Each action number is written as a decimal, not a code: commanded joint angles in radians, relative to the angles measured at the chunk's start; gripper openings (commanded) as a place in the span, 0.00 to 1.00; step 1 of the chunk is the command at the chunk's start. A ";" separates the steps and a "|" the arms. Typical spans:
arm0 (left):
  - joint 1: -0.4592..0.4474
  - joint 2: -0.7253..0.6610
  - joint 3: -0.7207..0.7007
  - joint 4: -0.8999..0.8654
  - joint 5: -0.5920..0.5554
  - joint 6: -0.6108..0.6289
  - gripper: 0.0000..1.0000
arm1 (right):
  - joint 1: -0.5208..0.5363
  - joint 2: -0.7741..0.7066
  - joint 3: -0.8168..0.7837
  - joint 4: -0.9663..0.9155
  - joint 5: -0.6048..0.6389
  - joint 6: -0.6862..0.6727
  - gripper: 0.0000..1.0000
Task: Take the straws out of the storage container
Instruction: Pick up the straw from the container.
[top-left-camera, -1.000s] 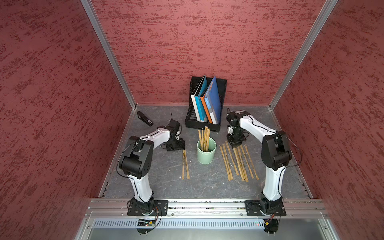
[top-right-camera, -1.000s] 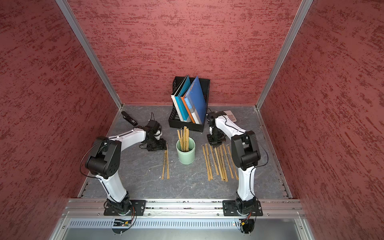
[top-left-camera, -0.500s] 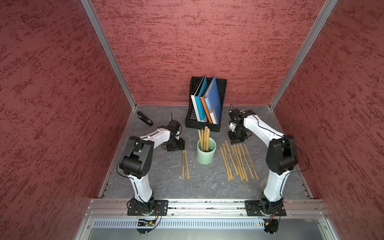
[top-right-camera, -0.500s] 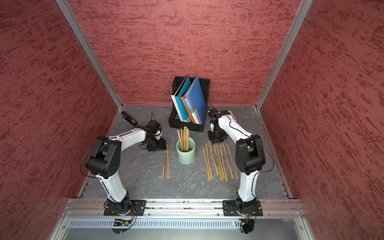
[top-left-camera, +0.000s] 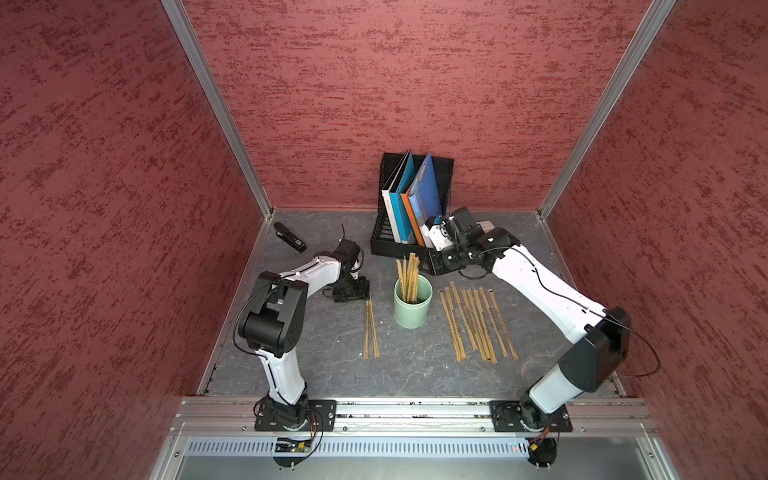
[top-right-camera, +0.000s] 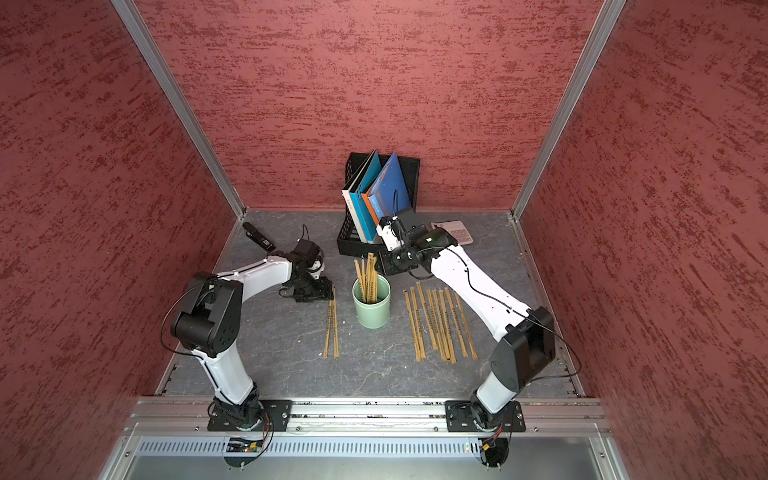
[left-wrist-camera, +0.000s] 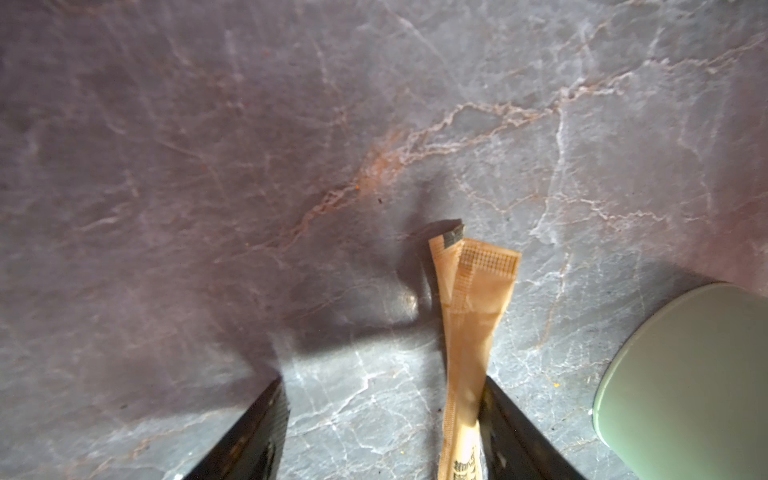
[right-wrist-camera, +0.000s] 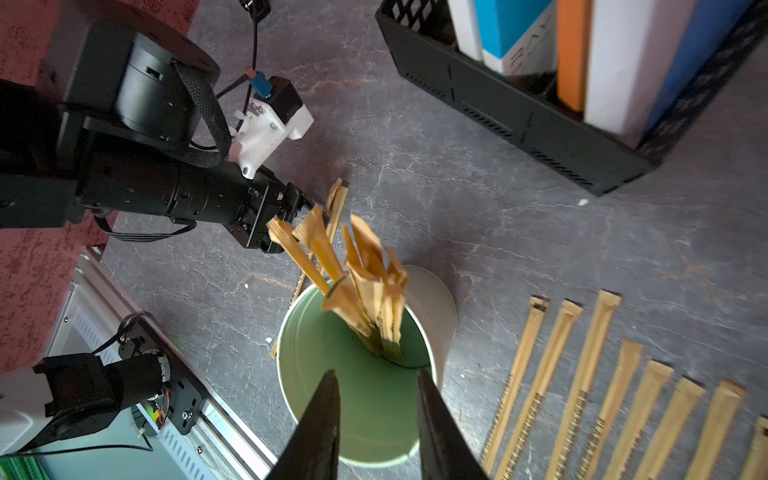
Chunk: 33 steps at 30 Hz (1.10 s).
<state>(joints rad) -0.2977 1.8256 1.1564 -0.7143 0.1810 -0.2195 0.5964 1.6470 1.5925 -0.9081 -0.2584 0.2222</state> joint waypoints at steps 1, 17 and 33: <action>-0.004 0.017 0.001 -0.004 0.000 0.003 0.72 | 0.037 0.021 0.049 0.017 -0.002 0.027 0.28; -0.006 0.018 -0.008 0.003 0.003 0.008 0.72 | 0.072 0.080 0.061 -0.003 0.033 0.061 0.28; -0.006 0.023 -0.012 0.004 0.000 0.011 0.72 | 0.072 0.136 0.064 -0.002 0.029 0.064 0.20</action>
<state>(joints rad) -0.2985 1.8256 1.1564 -0.7143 0.1810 -0.2192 0.6651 1.7790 1.6283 -0.9112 -0.2420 0.2836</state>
